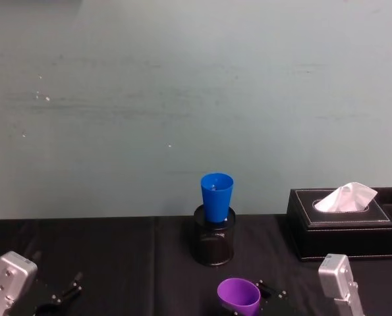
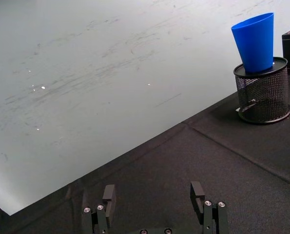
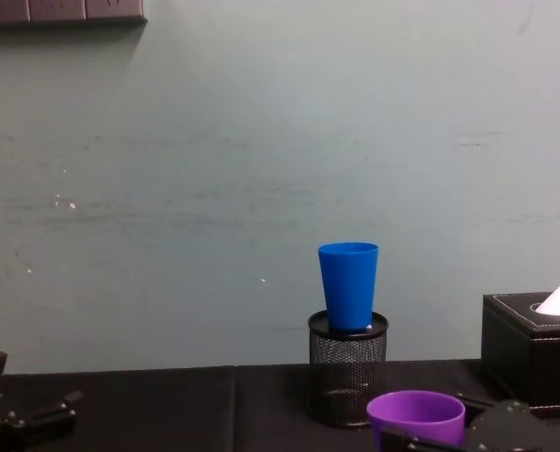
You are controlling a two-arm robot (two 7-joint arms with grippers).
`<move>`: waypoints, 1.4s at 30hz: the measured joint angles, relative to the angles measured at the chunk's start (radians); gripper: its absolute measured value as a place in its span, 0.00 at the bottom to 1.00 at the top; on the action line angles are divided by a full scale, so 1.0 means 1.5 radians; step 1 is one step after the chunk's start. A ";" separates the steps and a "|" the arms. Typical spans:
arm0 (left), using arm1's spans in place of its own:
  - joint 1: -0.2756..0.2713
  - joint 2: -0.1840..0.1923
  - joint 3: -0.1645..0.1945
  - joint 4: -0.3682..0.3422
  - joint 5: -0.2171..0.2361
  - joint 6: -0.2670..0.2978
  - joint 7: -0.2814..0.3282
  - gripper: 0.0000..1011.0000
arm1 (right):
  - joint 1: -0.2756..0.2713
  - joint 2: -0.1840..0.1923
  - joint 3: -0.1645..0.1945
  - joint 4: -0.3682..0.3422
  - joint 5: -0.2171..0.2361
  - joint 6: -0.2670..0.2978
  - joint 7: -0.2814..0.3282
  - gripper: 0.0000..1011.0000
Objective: Pick up one cup with a gripper and tap it against the other cup.
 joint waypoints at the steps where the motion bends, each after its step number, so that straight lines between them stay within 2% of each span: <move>1: 0.000 0.000 0.000 0.000 0.000 0.000 0.000 0.99 | 0.001 -0.001 0.000 0.002 0.000 0.000 0.000 0.72; 12: 0.000 0.000 0.000 0.000 0.000 0.000 0.000 0.99 | 0.003 -0.011 0.002 0.015 0.000 0.003 0.003 0.72; 28: 0.000 0.000 0.000 0.000 0.000 0.000 0.000 0.99 | 0.009 -0.014 0.000 0.023 -0.007 0.026 -0.002 0.72; 42: 0.000 0.000 0.000 0.000 0.000 0.000 0.000 0.99 | 0.012 -0.014 -0.001 0.024 -0.011 0.028 -0.004 0.73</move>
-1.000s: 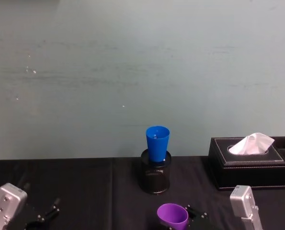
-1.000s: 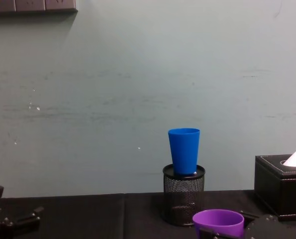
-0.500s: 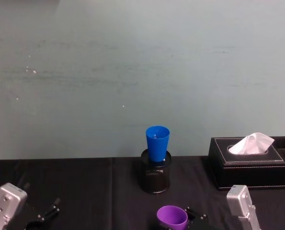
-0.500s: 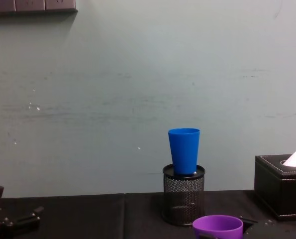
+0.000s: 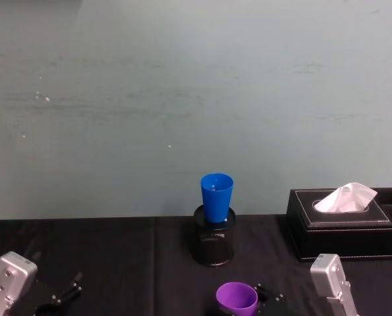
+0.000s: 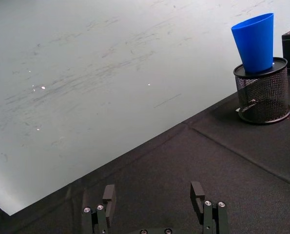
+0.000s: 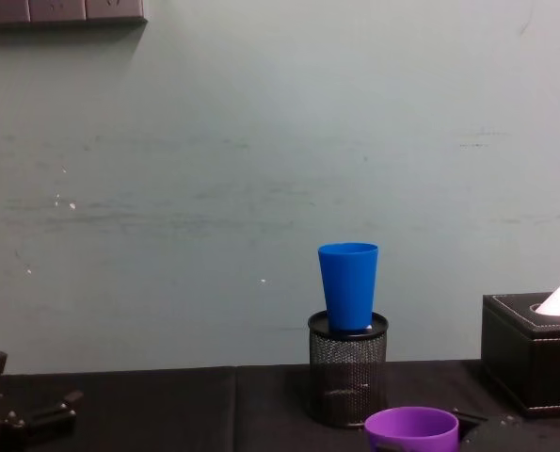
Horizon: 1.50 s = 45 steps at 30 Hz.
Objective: Pick up one cup with a gripper and tap it against the other cup.
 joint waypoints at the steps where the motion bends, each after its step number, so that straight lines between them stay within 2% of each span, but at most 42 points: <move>1: 0.000 0.000 0.000 0.000 0.000 0.000 0.000 0.99 | 0.000 0.000 0.000 0.000 0.000 0.000 0.000 0.74; 5: 0.000 0.000 0.000 0.000 0.000 0.000 0.000 0.99 | 0.000 0.000 0.000 0.000 0.000 0.001 0.000 0.87; 11: 0.000 0.000 0.000 0.000 0.000 0.000 0.000 0.99 | -0.001 0.000 0.000 0.000 0.000 0.001 0.000 0.99; 27: 0.000 0.000 0.000 0.000 0.000 0.000 0.000 0.99 | -0.002 0.001 0.000 -0.004 -0.001 -0.003 -0.002 0.99; 35: 0.000 0.000 0.000 0.000 0.000 0.000 0.000 0.99 | -0.018 0.006 0.011 -0.030 -0.012 -0.021 -0.018 0.99; 45: 0.000 0.000 0.000 0.000 0.000 0.000 0.000 0.99 | -0.035 0.008 0.031 -0.065 -0.009 -0.031 -0.031 0.99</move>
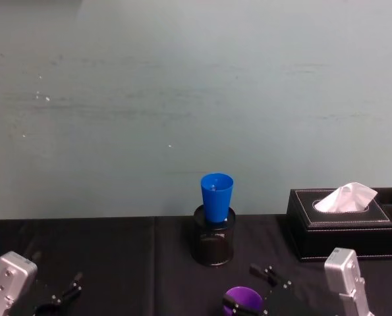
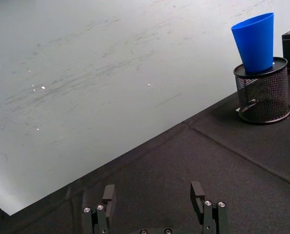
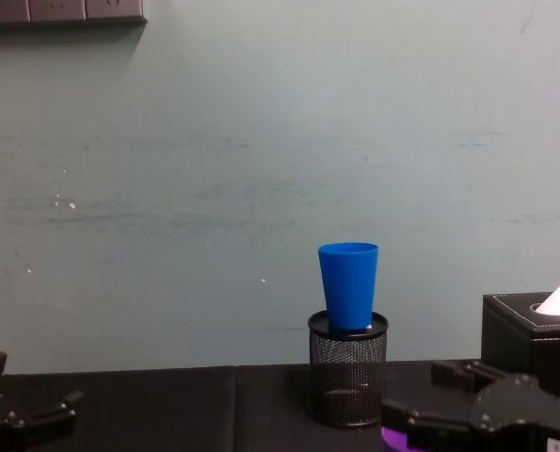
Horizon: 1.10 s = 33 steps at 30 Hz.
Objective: Pick up one cup with a gripper and tap it against the other cup.
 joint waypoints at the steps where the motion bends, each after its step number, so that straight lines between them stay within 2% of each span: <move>1: 0.000 0.000 0.000 0.000 0.000 0.000 0.000 0.99 | -0.001 0.000 0.002 -0.003 0.001 0.000 -0.002 0.99; 6: 0.000 0.000 0.000 0.000 0.000 0.000 0.000 0.99 | -0.008 0.000 0.013 -0.020 0.006 0.000 -0.012 0.99; 9: 0.000 0.000 0.000 0.000 0.000 0.000 0.000 0.99 | -0.014 -0.001 0.023 -0.035 0.007 0.004 -0.031 0.99; 15: 0.000 0.000 0.000 0.000 0.000 0.000 0.000 0.99 | -0.030 -0.010 0.049 -0.058 -0.001 0.034 -0.094 0.99; 19: 0.000 0.000 0.000 0.000 0.000 0.000 0.000 0.99 | -0.035 -0.019 0.065 -0.068 -0.014 0.068 -0.142 0.99; 21: 0.000 0.000 0.000 0.000 0.000 0.000 0.000 0.99 | -0.040 -0.029 0.081 -0.072 -0.023 0.087 -0.183 0.99; 22: 0.000 0.000 0.000 0.000 0.000 0.000 0.000 0.99 | -0.040 -0.029 0.081 -0.072 -0.023 0.087 -0.183 0.99; 24: 0.000 0.000 0.000 0.000 0.000 0.000 0.000 0.99 | -0.043 -0.037 0.093 -0.074 -0.033 0.101 -0.216 0.99; 28: 0.000 0.000 0.000 0.000 0.000 0.000 0.000 0.99 | -0.048 -0.053 0.114 -0.071 -0.054 0.135 -0.284 0.99; 33: 0.000 0.000 0.000 0.000 0.000 0.000 0.000 0.99 | -0.053 -0.068 0.131 -0.062 -0.079 0.162 -0.344 0.99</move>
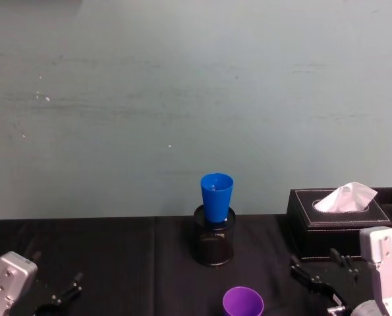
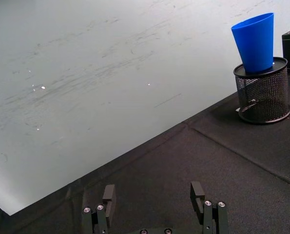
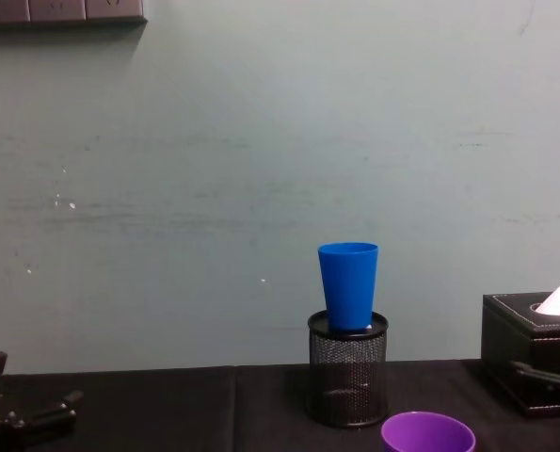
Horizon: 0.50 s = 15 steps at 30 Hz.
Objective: Pick up one cup with a gripper and tap it against the other cup.
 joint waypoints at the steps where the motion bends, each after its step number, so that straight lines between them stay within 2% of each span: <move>1: 0.000 0.000 0.000 0.000 0.000 0.000 0.000 0.99 | -0.001 -0.002 0.002 0.001 -0.003 0.001 -0.006 0.99; 6: 0.000 0.000 0.000 0.000 0.000 0.000 0.000 0.99 | -0.006 -0.010 0.012 0.004 -0.022 0.002 -0.029 0.99; 15: 0.000 0.000 0.000 0.000 0.000 0.000 0.000 0.99 | -0.007 -0.013 0.014 0.007 -0.037 -0.002 -0.030 0.99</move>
